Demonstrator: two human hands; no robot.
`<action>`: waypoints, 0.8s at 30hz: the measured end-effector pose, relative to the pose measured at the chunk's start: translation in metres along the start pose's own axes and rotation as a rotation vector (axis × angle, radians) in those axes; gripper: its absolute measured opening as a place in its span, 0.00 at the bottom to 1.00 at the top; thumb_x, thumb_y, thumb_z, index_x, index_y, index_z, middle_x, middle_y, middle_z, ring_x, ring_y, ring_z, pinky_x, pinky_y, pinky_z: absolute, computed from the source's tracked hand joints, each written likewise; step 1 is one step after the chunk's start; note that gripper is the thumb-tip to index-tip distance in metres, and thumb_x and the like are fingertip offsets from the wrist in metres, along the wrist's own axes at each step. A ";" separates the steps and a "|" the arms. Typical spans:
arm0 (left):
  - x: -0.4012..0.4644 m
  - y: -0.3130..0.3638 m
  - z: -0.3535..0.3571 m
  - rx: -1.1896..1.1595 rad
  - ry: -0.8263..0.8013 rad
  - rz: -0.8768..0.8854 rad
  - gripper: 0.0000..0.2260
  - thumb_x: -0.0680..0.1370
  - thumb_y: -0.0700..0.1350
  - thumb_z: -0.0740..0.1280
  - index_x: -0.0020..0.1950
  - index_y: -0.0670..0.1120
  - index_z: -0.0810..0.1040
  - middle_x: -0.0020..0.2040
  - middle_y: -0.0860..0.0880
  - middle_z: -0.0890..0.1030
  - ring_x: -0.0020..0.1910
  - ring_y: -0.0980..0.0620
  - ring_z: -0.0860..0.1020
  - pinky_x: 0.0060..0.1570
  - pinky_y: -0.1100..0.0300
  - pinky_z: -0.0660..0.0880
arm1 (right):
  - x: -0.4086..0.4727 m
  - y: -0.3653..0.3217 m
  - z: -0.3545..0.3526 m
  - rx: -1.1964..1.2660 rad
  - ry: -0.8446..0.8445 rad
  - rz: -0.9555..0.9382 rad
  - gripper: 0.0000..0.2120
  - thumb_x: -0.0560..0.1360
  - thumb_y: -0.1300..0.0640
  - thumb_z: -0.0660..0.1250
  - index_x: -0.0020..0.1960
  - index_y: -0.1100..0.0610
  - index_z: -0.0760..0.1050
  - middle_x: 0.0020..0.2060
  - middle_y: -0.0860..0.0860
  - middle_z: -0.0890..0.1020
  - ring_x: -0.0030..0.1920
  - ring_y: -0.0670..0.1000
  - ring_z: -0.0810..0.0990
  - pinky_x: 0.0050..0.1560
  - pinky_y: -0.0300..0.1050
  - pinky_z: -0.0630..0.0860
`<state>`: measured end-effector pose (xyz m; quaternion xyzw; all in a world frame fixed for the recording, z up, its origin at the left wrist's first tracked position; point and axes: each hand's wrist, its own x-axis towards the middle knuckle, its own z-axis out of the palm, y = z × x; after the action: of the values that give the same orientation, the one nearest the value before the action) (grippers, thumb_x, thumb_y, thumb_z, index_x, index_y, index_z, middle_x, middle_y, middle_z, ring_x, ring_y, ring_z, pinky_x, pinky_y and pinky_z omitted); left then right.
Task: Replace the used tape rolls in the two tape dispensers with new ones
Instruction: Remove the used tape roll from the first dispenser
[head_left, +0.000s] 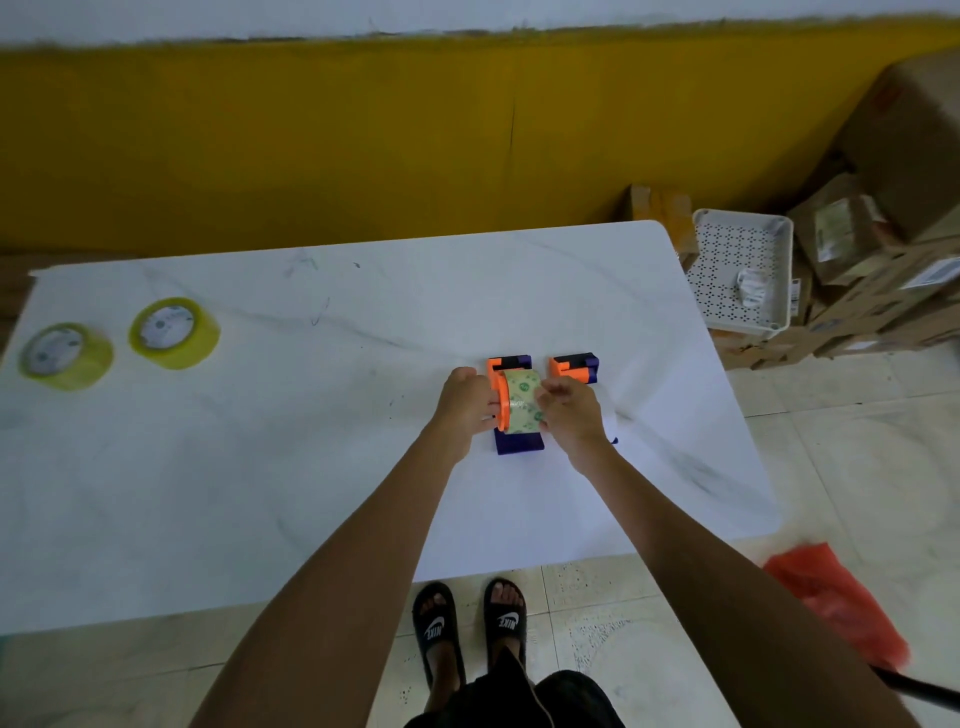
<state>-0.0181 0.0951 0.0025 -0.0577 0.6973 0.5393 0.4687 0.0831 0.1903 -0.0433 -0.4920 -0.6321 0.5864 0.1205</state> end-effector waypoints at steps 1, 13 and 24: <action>0.000 0.000 0.000 -0.006 0.000 -0.005 0.08 0.80 0.40 0.51 0.52 0.44 0.69 0.43 0.44 0.79 0.39 0.50 0.79 0.30 0.59 0.75 | 0.000 0.000 0.000 0.002 -0.007 0.006 0.11 0.77 0.58 0.64 0.39 0.45 0.74 0.41 0.47 0.79 0.48 0.53 0.80 0.51 0.57 0.81; 0.002 -0.009 0.003 0.004 0.031 -0.050 0.08 0.80 0.40 0.54 0.47 0.43 0.73 0.42 0.44 0.79 0.38 0.49 0.79 0.32 0.58 0.75 | 0.005 -0.003 -0.021 -0.120 0.018 -0.030 0.05 0.79 0.59 0.59 0.50 0.56 0.74 0.48 0.54 0.79 0.46 0.52 0.79 0.40 0.41 0.77; 0.015 -0.037 0.002 0.230 0.100 0.056 0.17 0.74 0.32 0.61 0.60 0.44 0.75 0.55 0.38 0.80 0.47 0.41 0.81 0.52 0.45 0.81 | -0.002 -0.003 -0.027 -0.124 0.090 -0.049 0.05 0.78 0.59 0.59 0.48 0.57 0.74 0.45 0.54 0.79 0.45 0.53 0.78 0.40 0.42 0.74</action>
<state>-0.0040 0.0877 -0.0338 -0.0110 0.7783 0.4650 0.4219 0.1020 0.2061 -0.0324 -0.5086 -0.6732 0.5203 0.1324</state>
